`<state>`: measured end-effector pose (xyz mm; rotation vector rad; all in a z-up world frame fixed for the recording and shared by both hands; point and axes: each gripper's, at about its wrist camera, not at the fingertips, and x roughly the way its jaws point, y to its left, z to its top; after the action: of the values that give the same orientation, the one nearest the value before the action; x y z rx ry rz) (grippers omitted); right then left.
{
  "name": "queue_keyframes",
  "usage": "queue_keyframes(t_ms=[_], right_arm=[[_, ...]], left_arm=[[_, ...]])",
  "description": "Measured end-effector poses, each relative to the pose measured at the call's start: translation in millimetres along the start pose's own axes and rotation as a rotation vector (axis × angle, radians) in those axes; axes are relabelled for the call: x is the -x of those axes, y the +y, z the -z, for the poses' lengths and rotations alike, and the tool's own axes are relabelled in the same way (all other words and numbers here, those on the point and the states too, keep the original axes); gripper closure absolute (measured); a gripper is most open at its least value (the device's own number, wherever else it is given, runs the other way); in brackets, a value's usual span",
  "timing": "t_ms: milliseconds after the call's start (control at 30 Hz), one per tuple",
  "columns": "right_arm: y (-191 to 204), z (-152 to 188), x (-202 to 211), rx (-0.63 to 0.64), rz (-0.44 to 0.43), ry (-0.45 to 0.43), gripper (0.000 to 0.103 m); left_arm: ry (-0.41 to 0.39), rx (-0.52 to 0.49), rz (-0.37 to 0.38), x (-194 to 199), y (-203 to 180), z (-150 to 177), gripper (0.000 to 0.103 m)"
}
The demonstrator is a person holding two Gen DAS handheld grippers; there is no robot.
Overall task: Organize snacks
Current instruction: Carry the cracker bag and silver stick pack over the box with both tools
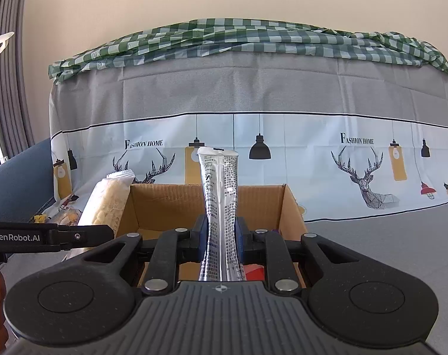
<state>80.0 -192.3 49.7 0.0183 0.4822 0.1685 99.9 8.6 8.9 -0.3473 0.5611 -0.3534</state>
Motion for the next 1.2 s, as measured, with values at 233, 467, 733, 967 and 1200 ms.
queue_keyframes(t_ms=[233, 467, 733, 967, 1200], right_arm=[[0.1, -0.5, 0.9, 0.001, -0.001, -0.004, 0.082], [0.7, -0.8, 1.1, 0.005, -0.001, -0.005, 0.082], [1.4, -0.3, 0.6, 0.013, -0.003, -0.004, 0.082], [2.0, -0.4, 0.8, 0.012, -0.003, -0.005, 0.082], [2.3, 1.8, -0.1, 0.016, -0.005, -0.006, 0.082]], left_arm=[[0.002, -0.011, 0.001, -0.8, -2.4, 1.5, 0.063], [0.008, -0.022, 0.006, -3.5, -6.6, 3.1, 0.063], [0.014, -0.035, 0.015, -6.0, -11.5, 6.1, 0.063], [0.014, -0.036, 0.014, -5.9, -11.5, 6.7, 0.063], [0.013, -0.035, 0.012, -6.1, -12.1, 5.7, 0.063]])
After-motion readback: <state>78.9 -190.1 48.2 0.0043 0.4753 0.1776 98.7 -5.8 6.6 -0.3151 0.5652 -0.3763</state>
